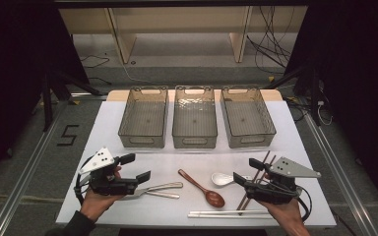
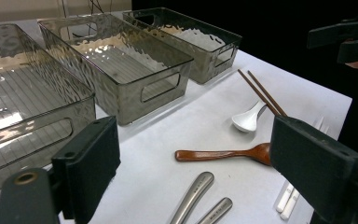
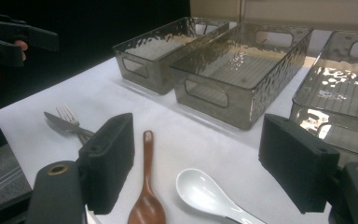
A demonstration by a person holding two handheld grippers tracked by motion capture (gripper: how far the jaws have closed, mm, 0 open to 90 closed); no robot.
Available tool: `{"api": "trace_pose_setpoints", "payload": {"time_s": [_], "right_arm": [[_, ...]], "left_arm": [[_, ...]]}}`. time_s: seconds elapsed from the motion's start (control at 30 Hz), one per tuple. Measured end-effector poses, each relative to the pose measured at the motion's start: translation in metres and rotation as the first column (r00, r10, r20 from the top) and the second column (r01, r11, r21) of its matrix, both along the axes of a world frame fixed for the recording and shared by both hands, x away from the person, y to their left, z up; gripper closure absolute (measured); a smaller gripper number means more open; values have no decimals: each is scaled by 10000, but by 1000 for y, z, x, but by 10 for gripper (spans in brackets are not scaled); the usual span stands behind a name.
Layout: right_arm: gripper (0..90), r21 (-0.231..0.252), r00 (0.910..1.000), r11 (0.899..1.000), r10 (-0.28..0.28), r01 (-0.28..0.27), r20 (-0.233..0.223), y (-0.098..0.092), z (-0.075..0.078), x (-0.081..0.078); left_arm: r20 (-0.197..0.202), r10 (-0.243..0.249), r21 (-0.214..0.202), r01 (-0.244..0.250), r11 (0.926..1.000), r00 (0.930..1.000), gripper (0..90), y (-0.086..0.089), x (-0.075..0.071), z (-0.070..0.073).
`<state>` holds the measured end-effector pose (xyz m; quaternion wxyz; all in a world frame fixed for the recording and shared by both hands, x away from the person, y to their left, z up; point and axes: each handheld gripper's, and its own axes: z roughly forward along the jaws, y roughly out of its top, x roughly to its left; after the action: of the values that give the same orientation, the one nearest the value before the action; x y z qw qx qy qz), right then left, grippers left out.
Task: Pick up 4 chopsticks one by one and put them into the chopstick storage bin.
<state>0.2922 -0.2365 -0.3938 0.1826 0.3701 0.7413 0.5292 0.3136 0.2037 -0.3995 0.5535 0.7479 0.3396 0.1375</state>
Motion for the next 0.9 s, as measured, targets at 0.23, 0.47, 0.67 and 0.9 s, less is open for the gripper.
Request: {"api": "trace_pose_setpoints", "payload": {"time_s": [0.23,0.47,0.67,0.9], "right_arm": [[284,-361,9990,9984,438,-442,-97,5,-1,0],[294,-936,9900,9864,1301,-1348,-551,11,-1,1],[304,-2639,9628,9278,2363,-2636,-1309,25,-5,4],[357,-4407,9317,8226,2888,-3593,-2205,32,-9,9]], "left_arm": [[5,-33,13,33,10000,10000,153,-1,0,0],[9,-48,-2,48,10000,10000,153,-1,-1,0],[-2,-60,37,60,10000,10000,153,-1,0,0],[-44,-52,10,52,10000,10000,153,-1,0,0]]}}
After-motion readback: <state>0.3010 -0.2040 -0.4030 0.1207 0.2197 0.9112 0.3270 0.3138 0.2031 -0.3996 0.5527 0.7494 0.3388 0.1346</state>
